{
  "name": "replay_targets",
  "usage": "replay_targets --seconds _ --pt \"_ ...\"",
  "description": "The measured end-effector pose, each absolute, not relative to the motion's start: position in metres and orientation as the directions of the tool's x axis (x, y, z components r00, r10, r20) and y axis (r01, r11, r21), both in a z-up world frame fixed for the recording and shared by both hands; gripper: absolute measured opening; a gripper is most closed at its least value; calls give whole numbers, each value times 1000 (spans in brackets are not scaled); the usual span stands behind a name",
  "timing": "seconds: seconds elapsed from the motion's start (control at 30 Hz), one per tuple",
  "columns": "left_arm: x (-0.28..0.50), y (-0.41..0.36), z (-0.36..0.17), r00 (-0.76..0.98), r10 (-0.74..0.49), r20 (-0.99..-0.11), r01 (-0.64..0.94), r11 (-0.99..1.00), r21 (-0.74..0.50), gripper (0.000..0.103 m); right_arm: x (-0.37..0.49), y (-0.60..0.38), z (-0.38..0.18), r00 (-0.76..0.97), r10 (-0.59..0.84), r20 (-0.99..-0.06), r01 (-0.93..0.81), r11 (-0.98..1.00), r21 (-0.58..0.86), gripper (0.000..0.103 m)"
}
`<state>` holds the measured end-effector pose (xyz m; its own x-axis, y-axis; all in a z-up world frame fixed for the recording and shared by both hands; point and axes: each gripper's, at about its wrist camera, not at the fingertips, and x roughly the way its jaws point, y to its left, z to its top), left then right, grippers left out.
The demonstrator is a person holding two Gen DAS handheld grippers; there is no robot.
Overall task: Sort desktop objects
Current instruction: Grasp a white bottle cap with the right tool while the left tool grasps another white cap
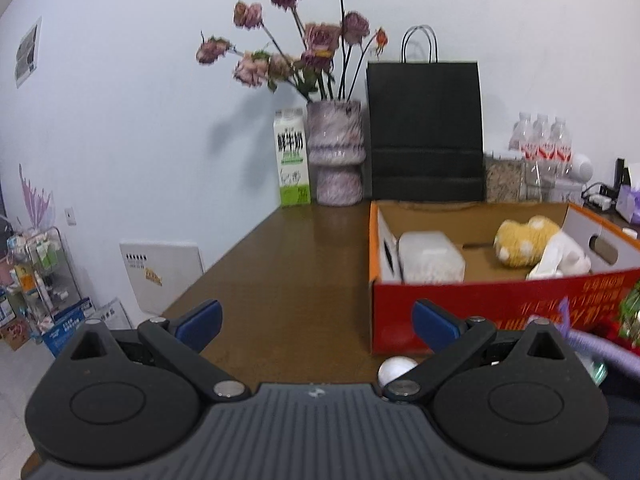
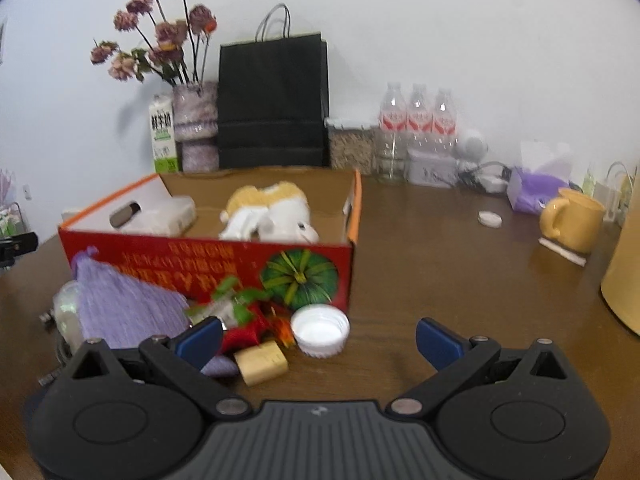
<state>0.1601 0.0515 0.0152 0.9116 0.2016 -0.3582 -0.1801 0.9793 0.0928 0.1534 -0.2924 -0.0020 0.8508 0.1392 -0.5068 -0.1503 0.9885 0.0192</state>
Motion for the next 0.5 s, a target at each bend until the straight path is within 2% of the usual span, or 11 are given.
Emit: replay_targets --seconds 0.37,0.5 --pt "173 59 -6 882 178 -437 -136 983 127 103 173 -302 -24 825 102 -556 -126 992 -6 101" --pt "183 57 -12 857 132 -498 -78 989 129 103 181 -304 -26 818 100 -566 -128 992 -9 98"
